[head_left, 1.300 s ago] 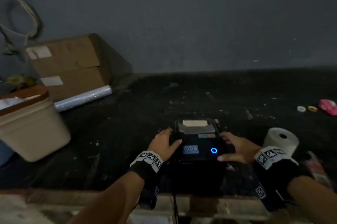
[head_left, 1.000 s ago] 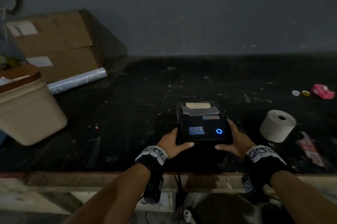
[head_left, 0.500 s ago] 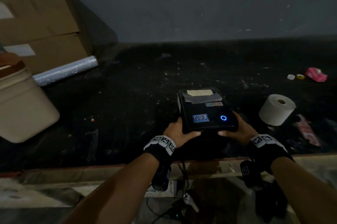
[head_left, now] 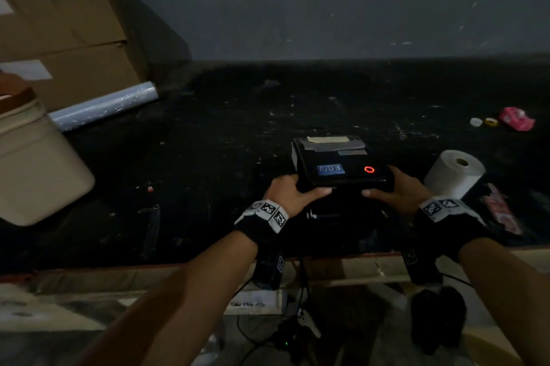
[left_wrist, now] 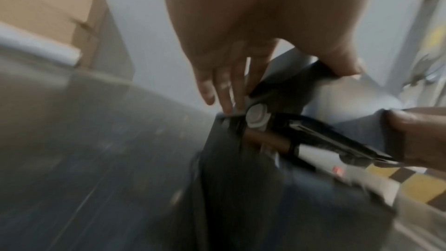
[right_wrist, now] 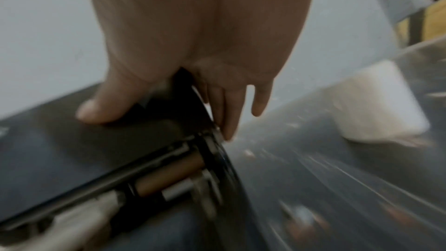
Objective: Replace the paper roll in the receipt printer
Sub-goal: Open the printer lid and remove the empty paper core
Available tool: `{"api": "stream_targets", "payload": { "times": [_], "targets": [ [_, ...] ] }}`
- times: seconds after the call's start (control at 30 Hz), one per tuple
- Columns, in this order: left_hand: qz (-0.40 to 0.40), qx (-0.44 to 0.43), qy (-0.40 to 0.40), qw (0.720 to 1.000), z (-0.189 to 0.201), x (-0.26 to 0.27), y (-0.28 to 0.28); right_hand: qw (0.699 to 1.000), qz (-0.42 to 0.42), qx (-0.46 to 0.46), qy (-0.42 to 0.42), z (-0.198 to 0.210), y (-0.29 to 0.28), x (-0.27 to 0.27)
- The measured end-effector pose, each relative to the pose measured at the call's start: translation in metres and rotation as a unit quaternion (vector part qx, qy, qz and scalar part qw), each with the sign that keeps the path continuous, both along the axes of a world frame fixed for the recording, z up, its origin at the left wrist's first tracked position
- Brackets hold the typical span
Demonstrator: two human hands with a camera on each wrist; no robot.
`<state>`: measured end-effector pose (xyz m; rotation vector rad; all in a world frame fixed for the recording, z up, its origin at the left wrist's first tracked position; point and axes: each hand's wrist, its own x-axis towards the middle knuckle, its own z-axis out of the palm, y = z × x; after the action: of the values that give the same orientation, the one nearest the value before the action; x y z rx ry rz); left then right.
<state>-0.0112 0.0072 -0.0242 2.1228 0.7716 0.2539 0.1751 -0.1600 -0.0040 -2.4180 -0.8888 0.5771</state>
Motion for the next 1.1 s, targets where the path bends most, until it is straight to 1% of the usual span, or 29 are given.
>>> {"api": "stream_targets", "payload": {
  "times": [0.07, 0.13, 0.23, 0.3, 0.4, 0.5, 0.63, 0.7, 0.8, 0.9, 1.03, 1.1],
  "targets": [
    [0.024, 0.003, -0.021, 0.999, 0.012, 0.007, 0.007, 0.999, -0.002, -0.013, -0.036, 0.017, 0.008, 0.001],
    [0.066, 0.011, -0.042, 0.997, 0.023, 0.016, 0.014, 0.996, -0.018, -0.004, -0.084, 0.031, 0.017, 0.001],
    [0.141, 0.045, -0.076, 0.986, 0.043, 0.033, 0.025, 0.983, -0.039, 0.07, -0.166, 0.042, 0.033, -0.003],
    [0.175, 0.073, -0.116, 0.975, 0.052, 0.045, 0.03, 0.974, -0.032, 0.122, -0.187, 0.043, 0.043, -0.001],
    [0.193, 0.093, -0.193, 0.957, 0.056, 0.056, 0.033, 0.97, -0.031, 0.178, -0.162, 0.046, 0.06, 0.01],
    [0.168, 0.124, -0.244, 0.947, 0.055, 0.065, 0.041, 0.967, -0.014, 0.198, -0.159, 0.05, 0.082, 0.029],
    [0.142, 0.158, -0.244, 0.946, 0.058, 0.085, 0.062, 0.956, 0.018, 0.242, -0.164, 0.053, 0.111, 0.053],
    [0.154, 0.14, -0.236, 0.949, 0.061, 0.097, 0.075, 0.953, 0.02, 0.253, -0.163, 0.052, 0.122, 0.064],
    [0.183, 0.102, -0.235, 0.949, 0.06, 0.111, 0.092, 0.957, 0.005, 0.258, -0.135, 0.048, 0.135, 0.073],
    [0.197, 0.115, -0.248, 0.942, 0.055, 0.118, 0.099, 0.954, -0.008, 0.275, -0.124, 0.042, 0.144, 0.077],
    [0.205, 0.118, -0.246, 0.94, 0.051, 0.125, 0.103, 0.961, 0.006, 0.253, -0.112, 0.042, 0.15, 0.085],
    [0.205, 0.114, -0.25, 0.939, 0.053, 0.127, 0.102, 0.963, 0.014, 0.255, -0.081, 0.045, 0.151, 0.091]
  ]
}}
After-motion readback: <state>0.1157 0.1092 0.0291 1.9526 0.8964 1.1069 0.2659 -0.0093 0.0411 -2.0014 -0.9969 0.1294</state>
